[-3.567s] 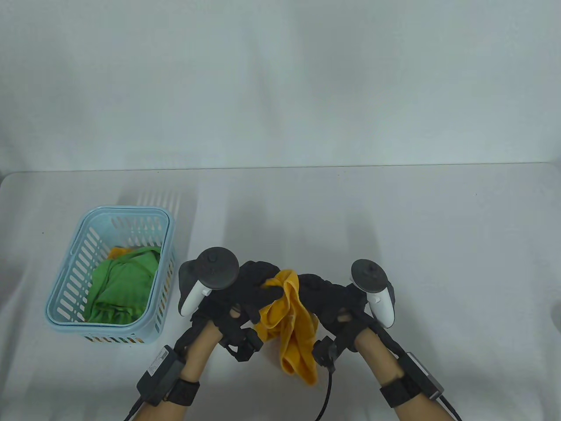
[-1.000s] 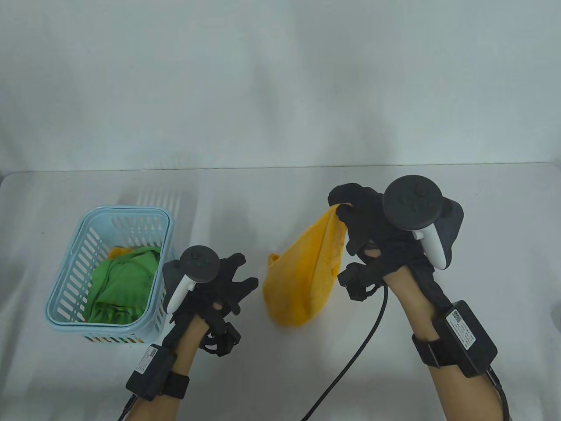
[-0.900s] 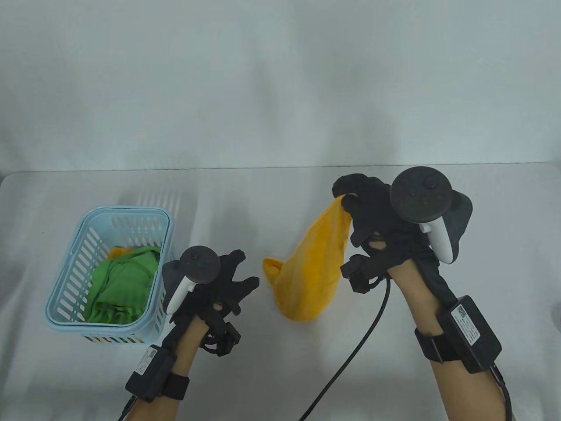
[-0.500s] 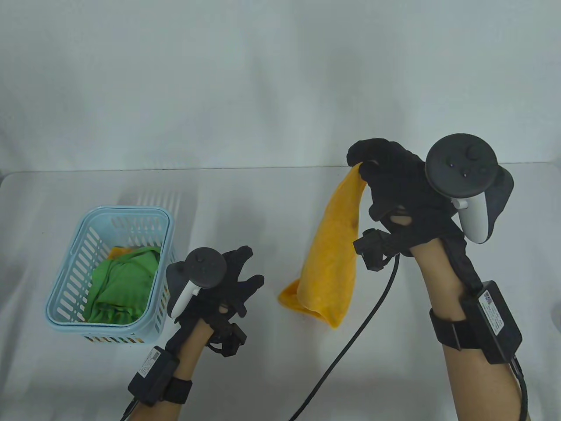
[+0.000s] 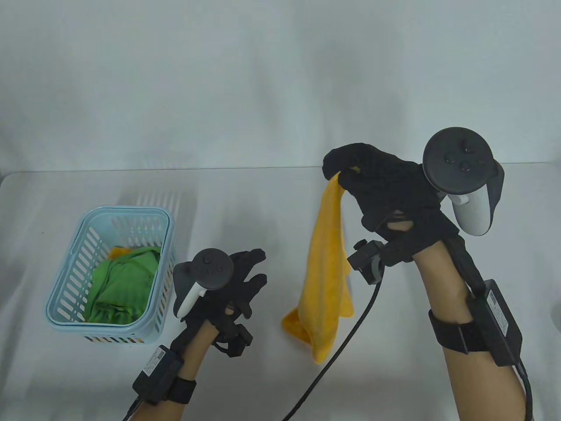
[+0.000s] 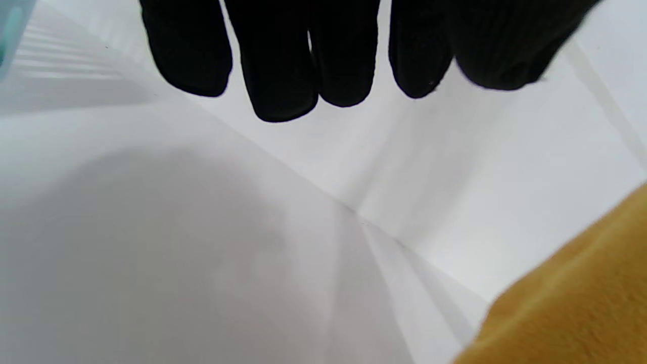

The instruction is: Roll square towel into towel roll

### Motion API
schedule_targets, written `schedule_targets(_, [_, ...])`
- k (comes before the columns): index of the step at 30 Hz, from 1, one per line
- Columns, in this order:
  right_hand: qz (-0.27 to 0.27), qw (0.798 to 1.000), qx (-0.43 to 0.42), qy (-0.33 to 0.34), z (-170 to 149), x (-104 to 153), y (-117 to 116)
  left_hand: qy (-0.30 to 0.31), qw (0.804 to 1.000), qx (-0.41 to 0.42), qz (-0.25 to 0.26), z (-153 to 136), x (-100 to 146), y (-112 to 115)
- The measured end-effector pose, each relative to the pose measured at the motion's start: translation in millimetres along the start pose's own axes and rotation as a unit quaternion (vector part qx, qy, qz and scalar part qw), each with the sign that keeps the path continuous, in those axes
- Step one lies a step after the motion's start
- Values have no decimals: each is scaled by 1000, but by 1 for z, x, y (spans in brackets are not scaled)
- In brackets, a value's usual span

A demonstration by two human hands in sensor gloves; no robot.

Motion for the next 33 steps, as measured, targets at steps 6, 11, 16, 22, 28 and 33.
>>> schedule_targets(6, [40,999,1,12,5,0,-21,66,996,-1,-62,11,-7,12])
schedule_targets(11, [8,998,63,-9,-2,-6,-23,123,978,75,-150,13,-5,26])
schedule_targets(16, [-5,997,69,-23,-12,-11,-22,128,972,105,-167,14,-3,30])
schedule_targets(22, [-21,998,58,-33,-17,-12,-15,131,971,111,-168,13,-4,28])
schedule_targets(28, [-38,996,63,-46,-22,-11,-9,143,961,143,-189,16,-3,31])
schedule_targets(33, [-52,994,69,-60,-30,-13,-1,131,964,136,-187,13,-3,31])
Point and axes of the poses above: the tracker on the back of each hand, its own z axis roughly to the thumb side, its own x axis roughly from the fingertips to the wrist, y = z × x, the point moved 3 cm from there along -x, roughly from the wrist to the fingertips, and after that the axes turned 5 degrees about -x, right-handed, at the moved point
